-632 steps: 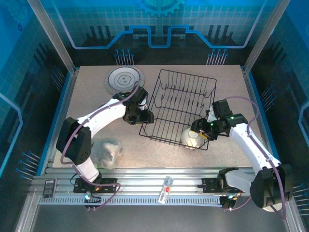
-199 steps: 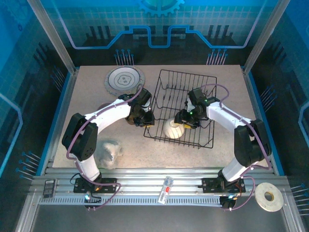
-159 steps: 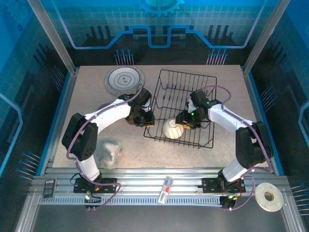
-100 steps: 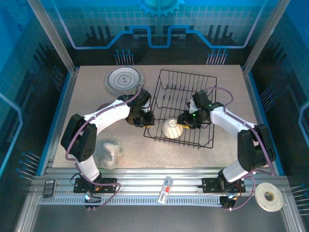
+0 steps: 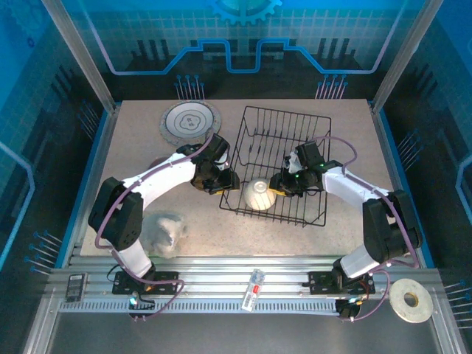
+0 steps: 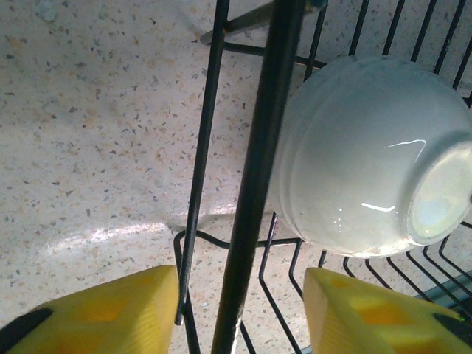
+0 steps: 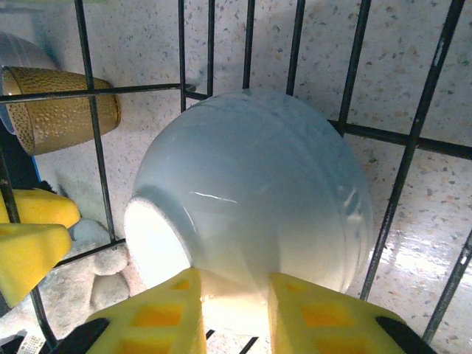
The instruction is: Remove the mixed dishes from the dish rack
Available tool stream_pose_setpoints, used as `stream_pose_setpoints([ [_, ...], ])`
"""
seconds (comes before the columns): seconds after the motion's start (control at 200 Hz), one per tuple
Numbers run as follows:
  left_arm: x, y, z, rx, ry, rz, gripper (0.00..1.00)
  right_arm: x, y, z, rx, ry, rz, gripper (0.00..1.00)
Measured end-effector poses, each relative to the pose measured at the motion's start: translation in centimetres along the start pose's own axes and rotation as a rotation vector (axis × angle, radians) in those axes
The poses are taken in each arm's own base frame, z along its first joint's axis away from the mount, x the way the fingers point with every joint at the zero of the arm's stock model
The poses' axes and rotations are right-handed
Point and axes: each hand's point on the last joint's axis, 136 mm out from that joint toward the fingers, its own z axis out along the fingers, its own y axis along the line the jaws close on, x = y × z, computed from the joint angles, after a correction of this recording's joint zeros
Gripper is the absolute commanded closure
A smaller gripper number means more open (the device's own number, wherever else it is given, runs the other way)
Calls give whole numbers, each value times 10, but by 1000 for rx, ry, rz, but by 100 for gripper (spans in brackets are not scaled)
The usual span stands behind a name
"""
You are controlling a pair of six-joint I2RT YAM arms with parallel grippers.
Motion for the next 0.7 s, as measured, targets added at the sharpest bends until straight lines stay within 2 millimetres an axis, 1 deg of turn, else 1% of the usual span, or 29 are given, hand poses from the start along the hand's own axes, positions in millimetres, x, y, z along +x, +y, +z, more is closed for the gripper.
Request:
stream_pose_setpoints([
  [0.14,0,-1,-1,3,-2,1,38,-1,1,0,-15,1,3,78],
  [0.25,0,-1,-2,4,-4,2,34,0,1,0,-35,5,13,78],
  [0.525,-11,-16,-16,38,-48,24,27,-1,2,0,-68,9,33,79],
  [0.7,-13,-19,-18,52,-53,33,24,-2,2,0,-83,14,41,79],
])
